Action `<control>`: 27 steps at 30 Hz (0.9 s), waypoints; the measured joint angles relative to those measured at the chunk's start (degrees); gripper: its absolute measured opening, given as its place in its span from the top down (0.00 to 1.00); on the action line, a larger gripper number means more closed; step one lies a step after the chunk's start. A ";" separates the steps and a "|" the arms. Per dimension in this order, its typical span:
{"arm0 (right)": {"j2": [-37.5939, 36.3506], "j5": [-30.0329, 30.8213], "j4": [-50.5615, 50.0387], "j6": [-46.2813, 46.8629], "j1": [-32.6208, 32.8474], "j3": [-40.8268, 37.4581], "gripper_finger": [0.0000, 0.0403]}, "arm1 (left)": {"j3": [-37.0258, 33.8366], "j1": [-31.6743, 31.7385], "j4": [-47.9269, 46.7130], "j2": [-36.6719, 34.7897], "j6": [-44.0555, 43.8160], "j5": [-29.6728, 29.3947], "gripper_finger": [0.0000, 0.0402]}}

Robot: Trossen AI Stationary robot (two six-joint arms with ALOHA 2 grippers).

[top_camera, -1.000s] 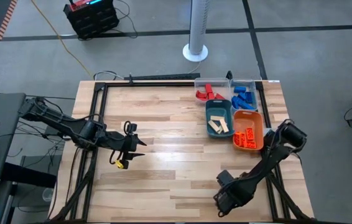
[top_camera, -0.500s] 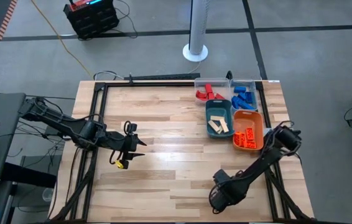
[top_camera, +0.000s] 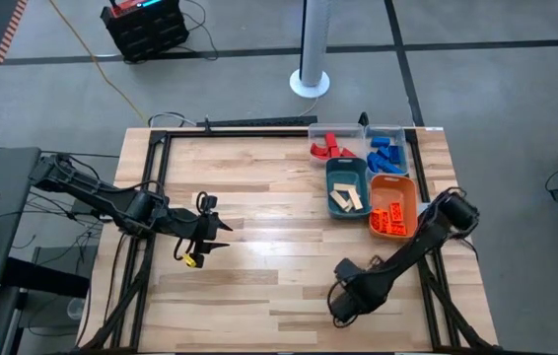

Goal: Sort blocks
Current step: Put the brown block into the blue bin

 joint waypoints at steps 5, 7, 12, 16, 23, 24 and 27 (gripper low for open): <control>-7.45 11.54 -2.80 -3.75 -2.90 0.02 0.88 | 0.00 -0.01 0.00 0.00 0.15 -0.02 0.55; -10.81 17.87 -5.08 -4.65 -4.49 0.03 0.88 | -0.02 -0.01 0.03 0.00 0.42 -0.02 0.55; -15.71 26.48 -12.64 -6.37 -11.55 0.07 0.88 | 0.00 0.01 0.13 0.00 0.82 -0.02 0.55; -15.77 27.80 -12.77 -16.12 -19.18 0.05 0.88 | 0.00 -0.01 0.67 0.00 2.93 -0.05 0.55; -16.34 27.98 -10.13 -33.14 -34.28 0.03 0.88 | 0.00 0.01 0.54 0.00 3.91 -1.46 0.55; -16.34 27.22 -9.85 -34.97 -36.09 -0.22 0.88 | 0.00 -0.01 0.21 0.00 3.91 -1.46 0.55; -16.34 23.54 -6.00 -40.38 -41.19 -3.06 0.88 | -0.01 -0.04 0.02 -0.02 3.97 -1.48 0.55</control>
